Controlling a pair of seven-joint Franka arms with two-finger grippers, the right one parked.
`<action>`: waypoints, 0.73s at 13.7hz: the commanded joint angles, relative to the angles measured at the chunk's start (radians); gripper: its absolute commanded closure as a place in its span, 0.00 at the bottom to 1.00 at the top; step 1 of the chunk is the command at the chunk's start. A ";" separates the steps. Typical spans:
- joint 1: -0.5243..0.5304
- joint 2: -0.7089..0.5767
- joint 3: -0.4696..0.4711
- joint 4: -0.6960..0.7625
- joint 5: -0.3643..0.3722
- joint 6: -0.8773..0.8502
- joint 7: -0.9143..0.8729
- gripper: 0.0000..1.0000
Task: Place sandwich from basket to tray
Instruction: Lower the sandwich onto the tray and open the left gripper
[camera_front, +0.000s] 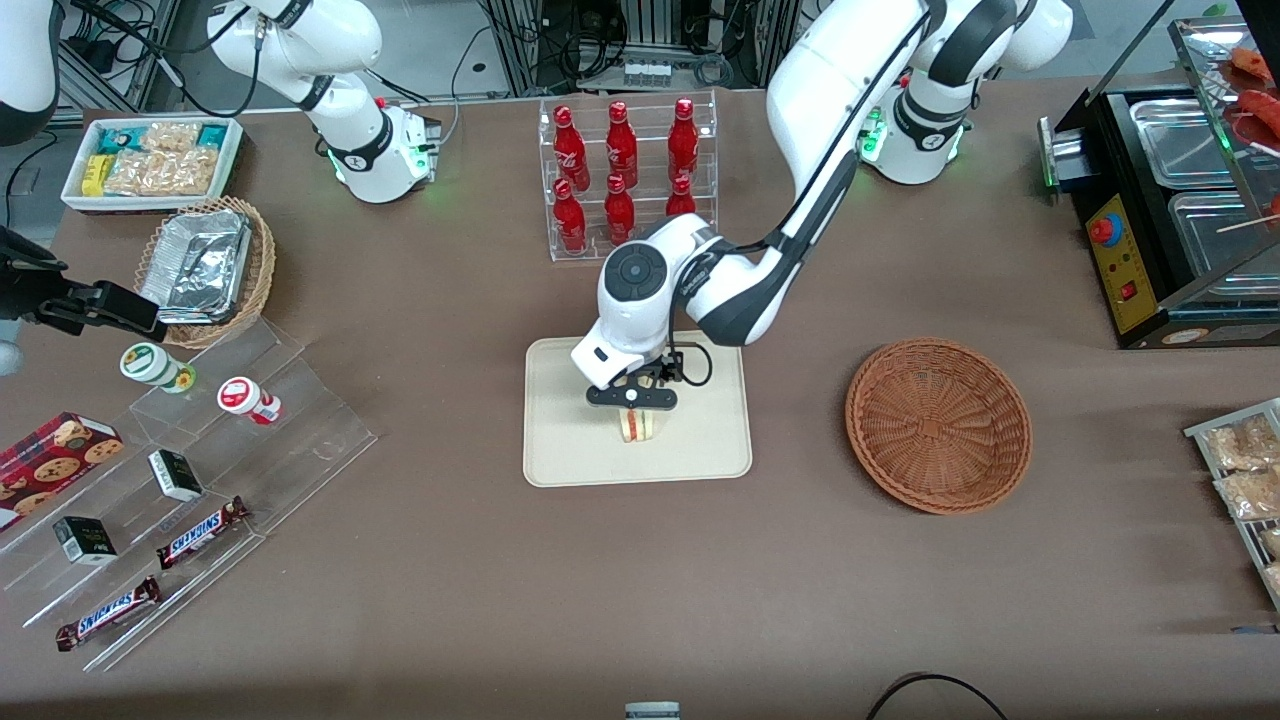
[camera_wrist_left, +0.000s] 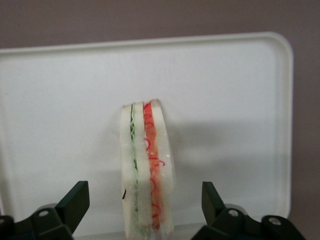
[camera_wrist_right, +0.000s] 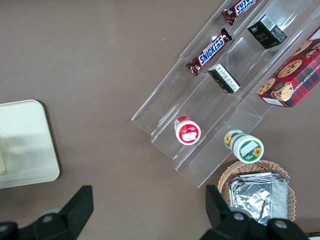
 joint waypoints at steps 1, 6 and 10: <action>0.023 -0.122 0.031 -0.023 -0.003 -0.041 -0.048 0.00; 0.129 -0.291 0.033 -0.032 -0.003 -0.216 -0.030 0.00; 0.251 -0.422 0.031 -0.087 -0.007 -0.310 0.094 0.00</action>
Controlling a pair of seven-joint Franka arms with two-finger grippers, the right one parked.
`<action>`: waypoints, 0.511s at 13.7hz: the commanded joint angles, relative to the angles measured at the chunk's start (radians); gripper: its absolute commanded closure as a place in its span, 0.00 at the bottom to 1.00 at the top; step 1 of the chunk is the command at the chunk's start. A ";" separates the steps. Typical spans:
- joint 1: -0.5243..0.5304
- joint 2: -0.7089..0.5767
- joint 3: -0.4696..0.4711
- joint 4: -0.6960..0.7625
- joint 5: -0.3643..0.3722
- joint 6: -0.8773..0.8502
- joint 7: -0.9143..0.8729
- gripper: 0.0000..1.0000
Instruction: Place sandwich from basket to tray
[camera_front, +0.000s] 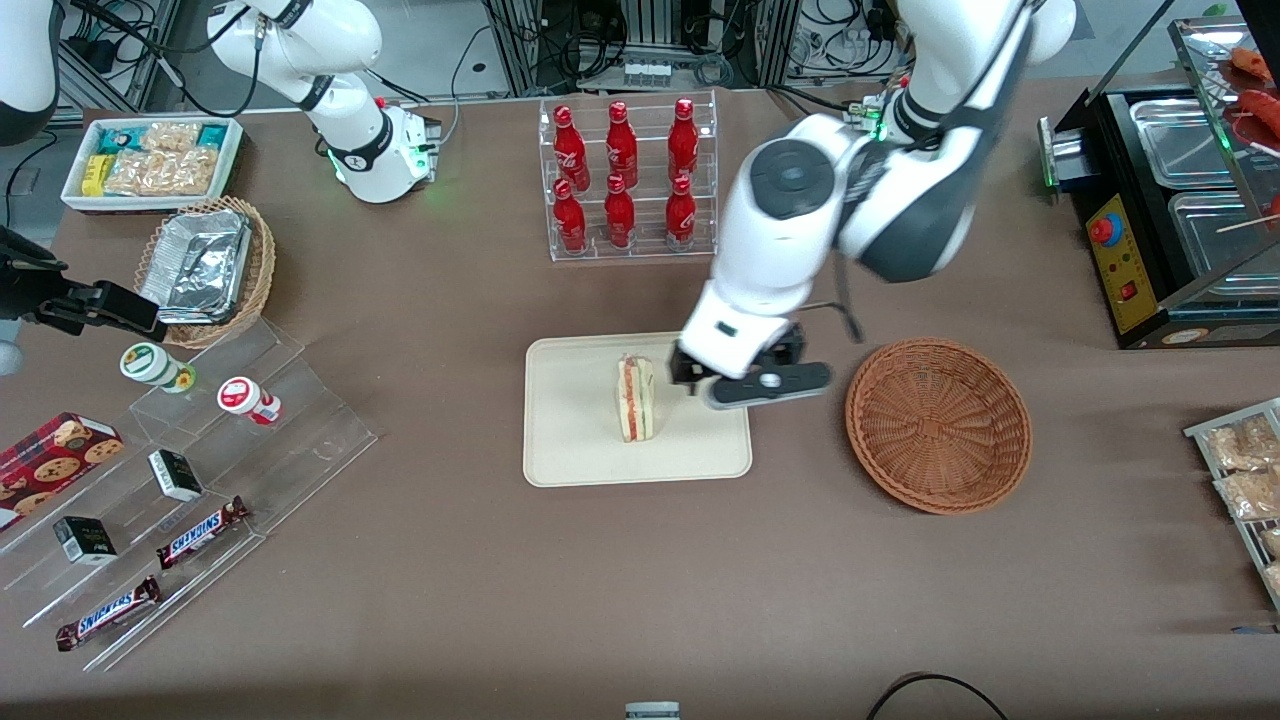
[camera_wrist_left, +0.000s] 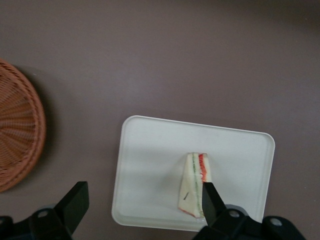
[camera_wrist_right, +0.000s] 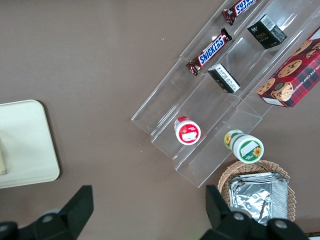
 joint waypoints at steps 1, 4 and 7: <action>0.090 -0.109 -0.008 -0.082 -0.007 -0.055 0.110 0.00; 0.196 -0.151 -0.008 -0.088 -0.009 -0.130 0.268 0.00; 0.303 -0.206 -0.008 -0.108 -0.044 -0.196 0.443 0.00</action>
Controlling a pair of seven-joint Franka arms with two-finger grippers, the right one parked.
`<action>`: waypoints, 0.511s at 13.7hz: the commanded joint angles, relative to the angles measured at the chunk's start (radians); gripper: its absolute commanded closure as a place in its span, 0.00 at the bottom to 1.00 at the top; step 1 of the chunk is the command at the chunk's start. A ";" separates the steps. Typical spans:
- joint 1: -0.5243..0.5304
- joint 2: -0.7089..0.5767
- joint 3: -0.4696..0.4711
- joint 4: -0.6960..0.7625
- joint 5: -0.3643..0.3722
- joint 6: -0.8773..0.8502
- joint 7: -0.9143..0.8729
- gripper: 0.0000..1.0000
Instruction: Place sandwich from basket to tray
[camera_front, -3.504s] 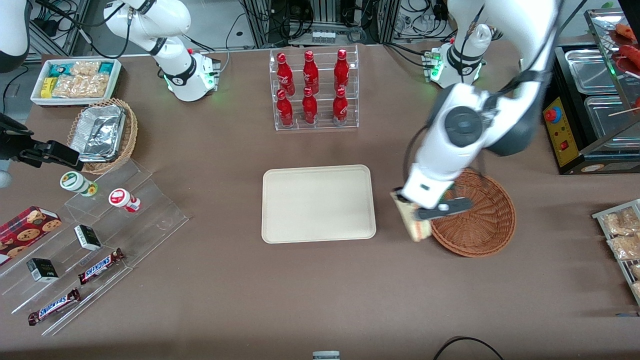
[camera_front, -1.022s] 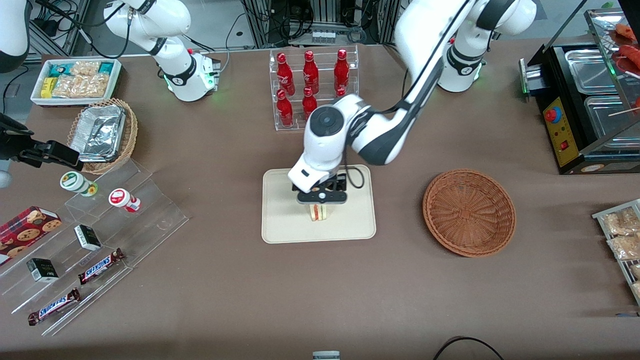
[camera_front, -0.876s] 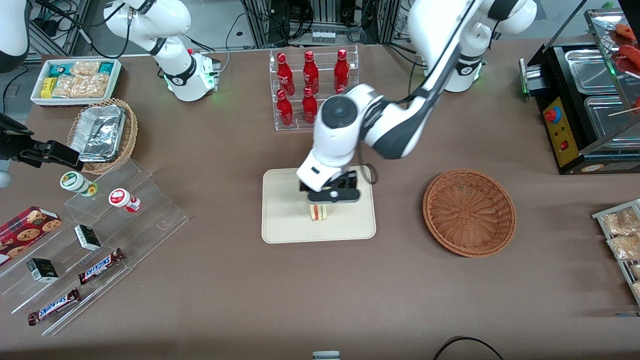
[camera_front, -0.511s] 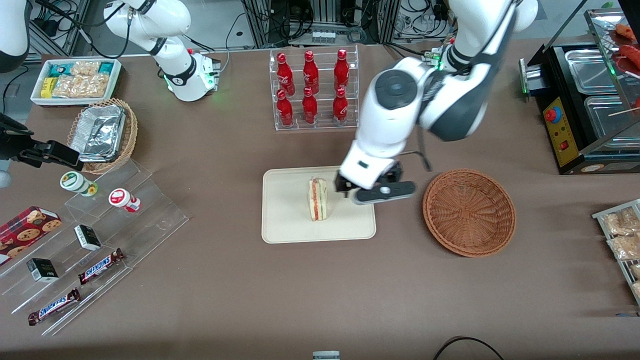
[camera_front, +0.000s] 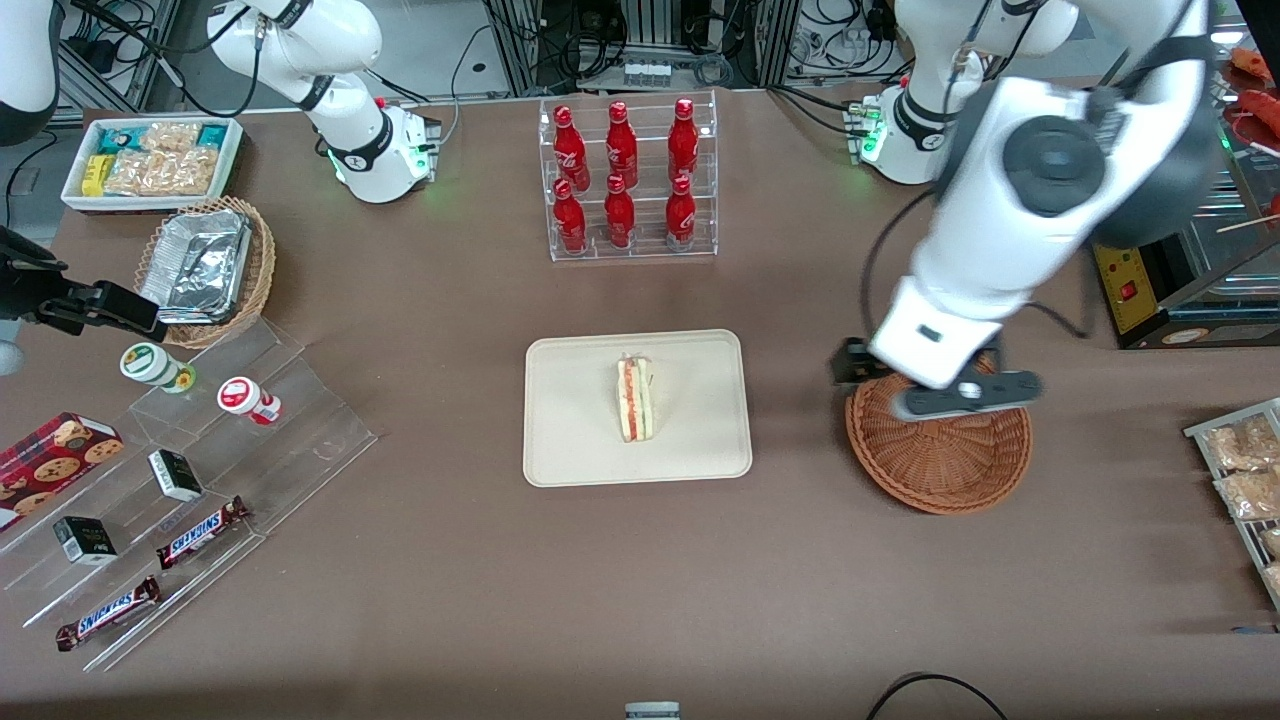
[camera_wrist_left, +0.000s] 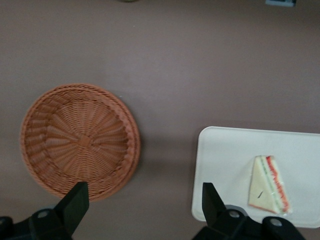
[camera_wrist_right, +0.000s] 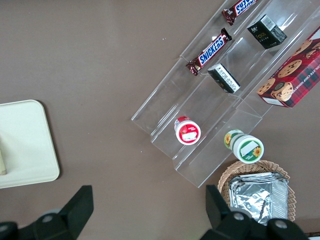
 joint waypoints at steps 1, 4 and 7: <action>0.091 -0.076 -0.012 -0.052 -0.033 -0.052 0.159 0.00; 0.177 -0.118 -0.012 -0.065 -0.033 -0.115 0.297 0.00; 0.234 -0.196 -0.012 -0.145 -0.031 -0.116 0.374 0.00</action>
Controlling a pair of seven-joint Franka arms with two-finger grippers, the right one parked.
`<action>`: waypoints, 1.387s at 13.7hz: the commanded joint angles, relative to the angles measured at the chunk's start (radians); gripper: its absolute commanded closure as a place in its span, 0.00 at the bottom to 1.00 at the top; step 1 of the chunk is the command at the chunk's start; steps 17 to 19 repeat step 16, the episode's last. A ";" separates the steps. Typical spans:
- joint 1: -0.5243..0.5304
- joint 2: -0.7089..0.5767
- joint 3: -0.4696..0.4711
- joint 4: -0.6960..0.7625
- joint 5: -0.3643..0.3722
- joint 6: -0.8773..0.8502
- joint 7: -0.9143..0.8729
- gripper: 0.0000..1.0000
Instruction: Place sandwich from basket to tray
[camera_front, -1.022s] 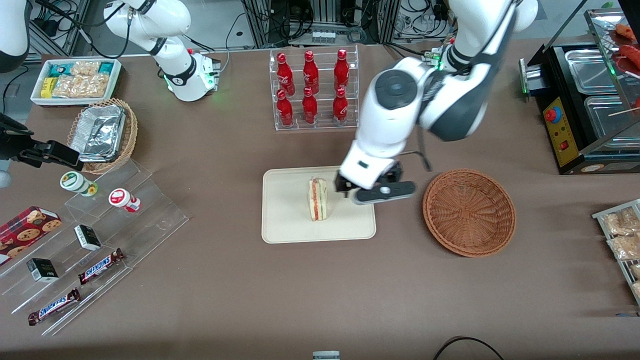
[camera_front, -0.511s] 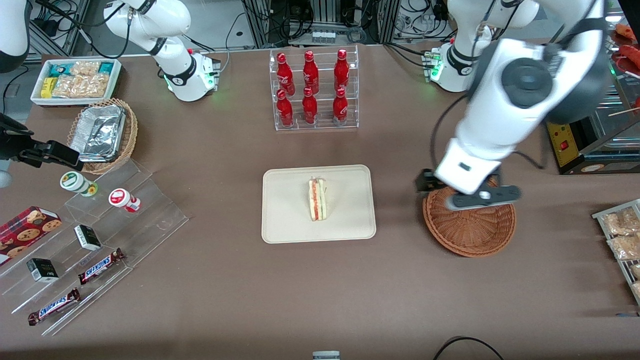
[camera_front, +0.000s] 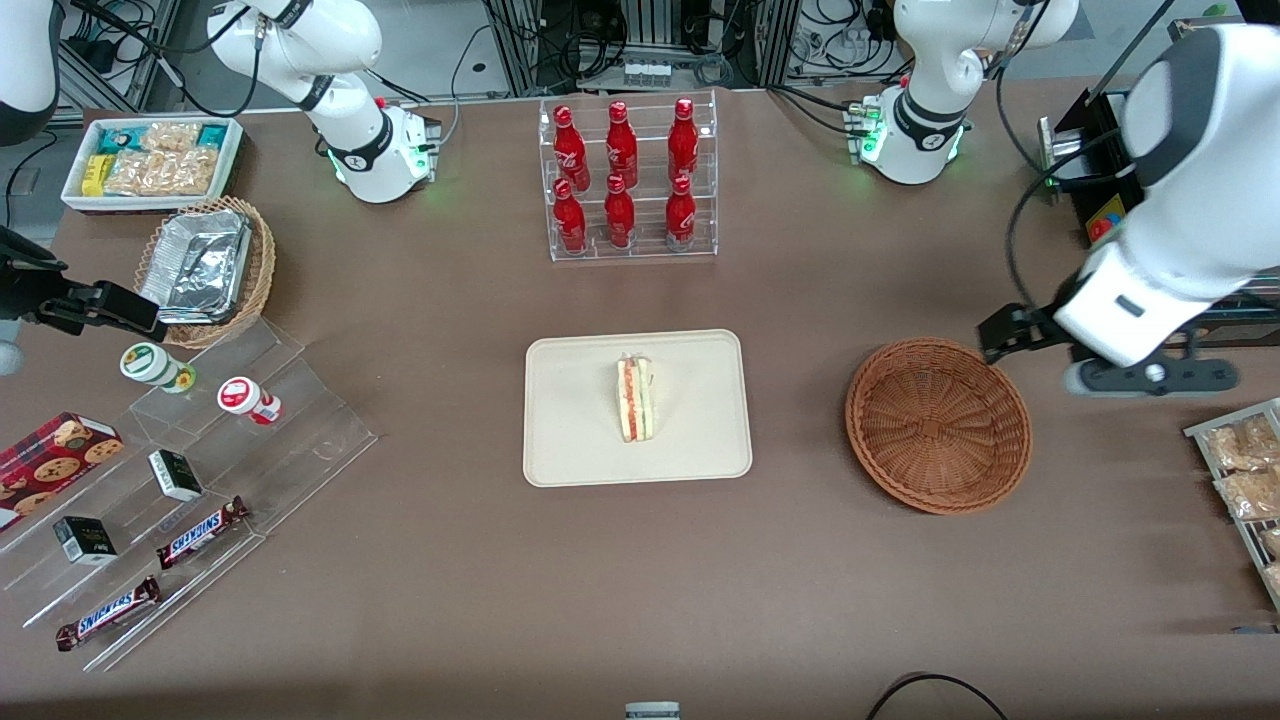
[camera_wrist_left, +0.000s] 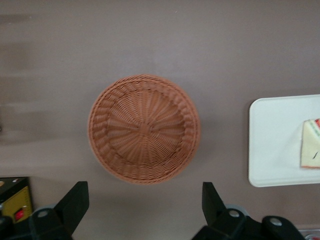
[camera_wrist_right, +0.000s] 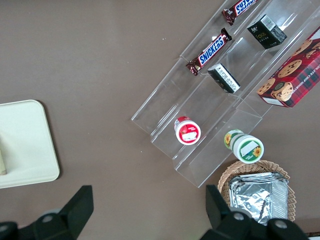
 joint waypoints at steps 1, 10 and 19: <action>0.034 -0.112 -0.011 -0.129 -0.008 0.009 0.049 0.00; 0.060 -0.141 0.009 -0.123 0.007 -0.040 0.061 0.00; 0.068 -0.143 0.042 -0.100 -0.007 -0.043 0.106 0.00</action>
